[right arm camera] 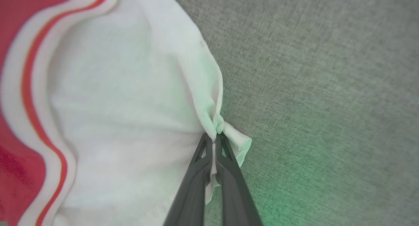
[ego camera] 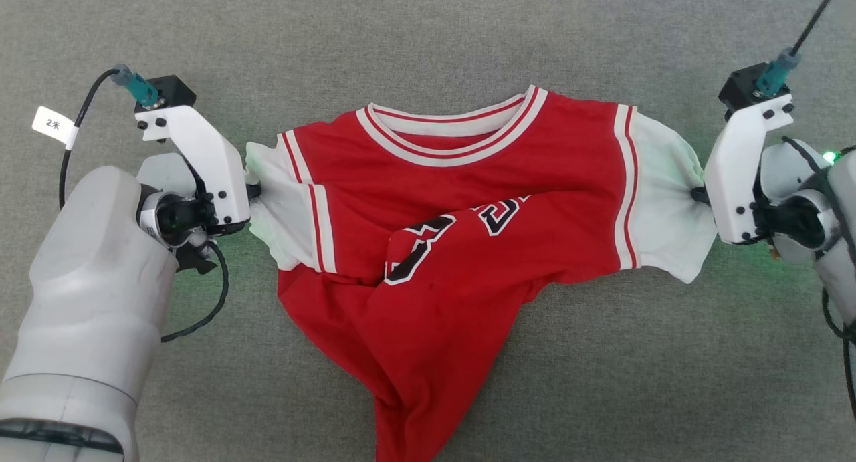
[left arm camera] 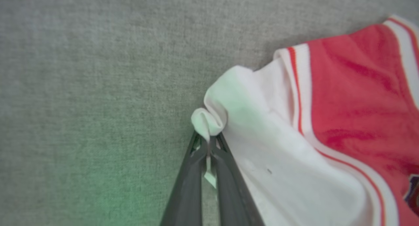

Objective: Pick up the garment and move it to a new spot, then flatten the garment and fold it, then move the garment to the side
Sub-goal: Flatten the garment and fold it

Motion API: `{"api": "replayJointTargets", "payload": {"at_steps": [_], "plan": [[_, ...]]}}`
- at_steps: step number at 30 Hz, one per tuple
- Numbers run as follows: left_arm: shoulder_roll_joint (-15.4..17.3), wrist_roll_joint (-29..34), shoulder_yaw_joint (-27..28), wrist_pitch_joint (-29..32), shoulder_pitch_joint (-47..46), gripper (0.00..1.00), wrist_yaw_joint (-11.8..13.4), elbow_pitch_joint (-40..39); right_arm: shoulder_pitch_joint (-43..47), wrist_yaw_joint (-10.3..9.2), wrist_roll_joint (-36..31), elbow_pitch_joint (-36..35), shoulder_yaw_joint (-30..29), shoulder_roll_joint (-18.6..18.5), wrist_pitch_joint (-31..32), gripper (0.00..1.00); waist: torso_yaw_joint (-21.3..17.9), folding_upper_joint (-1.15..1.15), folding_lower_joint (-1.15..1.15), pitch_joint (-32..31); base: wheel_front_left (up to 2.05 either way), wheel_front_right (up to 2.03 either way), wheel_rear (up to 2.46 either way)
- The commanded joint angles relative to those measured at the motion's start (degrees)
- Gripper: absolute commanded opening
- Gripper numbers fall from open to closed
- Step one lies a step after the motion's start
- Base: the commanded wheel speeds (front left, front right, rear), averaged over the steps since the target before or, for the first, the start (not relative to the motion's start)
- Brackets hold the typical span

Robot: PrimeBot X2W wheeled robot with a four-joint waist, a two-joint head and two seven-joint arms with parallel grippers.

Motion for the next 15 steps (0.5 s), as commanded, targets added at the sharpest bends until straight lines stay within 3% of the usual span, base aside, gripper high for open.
{"api": "replayJointTargets", "payload": {"at_steps": [1, 9, 15], "plan": [[-0.9, 0.1, -0.6, -0.6, 1.1, 0.00, -0.1, 1.8, 8.5, 0.01, 1.4, 3.3, 3.7, 0.6, 1.4, 0.00, 0.0, -0.01, 0.00, 0.0, 0.00, 0.00, 0.00], [0.9, 0.0, -0.3, -3.3, -2.7, 0.00, -1.8, 1.9, 5.2, 0.01, 7.7, -8.5, 4.1, -5.7, -5.7, 0.00, -0.4, -0.01, 0.00, -1.5, 0.00, 0.00, 0.00], [2.2, 0.6, -1.2, -3.1, -4.5, 0.00, -2.4, 0.9, 3.7, 0.00, 6.8, -17.2, 5.9, -11.2, -12.1, 0.00, -0.6, -0.01, 0.00, -2.9, 0.00, 0.00, 0.00]]}}
